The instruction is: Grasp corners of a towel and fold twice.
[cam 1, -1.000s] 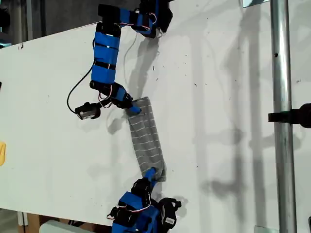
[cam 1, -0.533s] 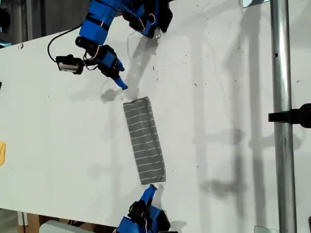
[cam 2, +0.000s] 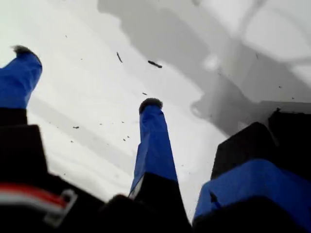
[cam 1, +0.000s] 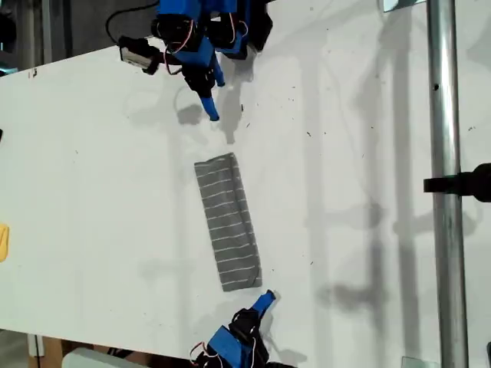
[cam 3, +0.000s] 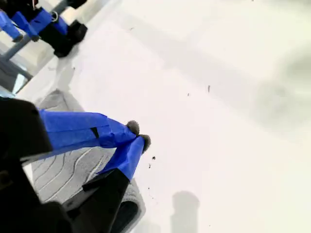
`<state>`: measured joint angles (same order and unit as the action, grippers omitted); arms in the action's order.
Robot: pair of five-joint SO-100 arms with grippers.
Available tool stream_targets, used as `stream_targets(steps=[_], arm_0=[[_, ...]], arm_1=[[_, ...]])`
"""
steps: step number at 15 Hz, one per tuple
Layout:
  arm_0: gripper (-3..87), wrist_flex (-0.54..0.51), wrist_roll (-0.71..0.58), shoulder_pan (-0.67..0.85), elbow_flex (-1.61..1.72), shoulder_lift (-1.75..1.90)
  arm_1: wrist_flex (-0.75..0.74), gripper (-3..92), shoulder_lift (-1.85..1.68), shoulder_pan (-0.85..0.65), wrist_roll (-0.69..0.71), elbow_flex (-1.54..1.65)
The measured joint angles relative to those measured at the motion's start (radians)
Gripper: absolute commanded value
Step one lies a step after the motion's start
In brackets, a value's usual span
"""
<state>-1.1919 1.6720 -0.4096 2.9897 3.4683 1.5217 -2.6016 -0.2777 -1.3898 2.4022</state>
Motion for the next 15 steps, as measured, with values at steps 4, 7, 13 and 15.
stream_targets(steps=[4,7,13,15], arm_0=[[-2.3,0.0,0.031,-0.049,0.012,0.002],[-2.3,0.0,0.055,-0.064,0.02,0.002],[-2.3,-0.018,0.087,-0.089,0.02,0.002],[-2.3,-0.018,0.092,-0.092,0.02,0.002]], arm_1=[[-0.43,42.2,0.485,-0.074,0.106,-0.087],[-0.609,41.8,0.824,-0.074,0.109,-0.247],[-0.726,7.1,1.324,-0.006,0.109,-0.65],[-0.733,-0.2,1.393,0.023,0.11,-0.749]])
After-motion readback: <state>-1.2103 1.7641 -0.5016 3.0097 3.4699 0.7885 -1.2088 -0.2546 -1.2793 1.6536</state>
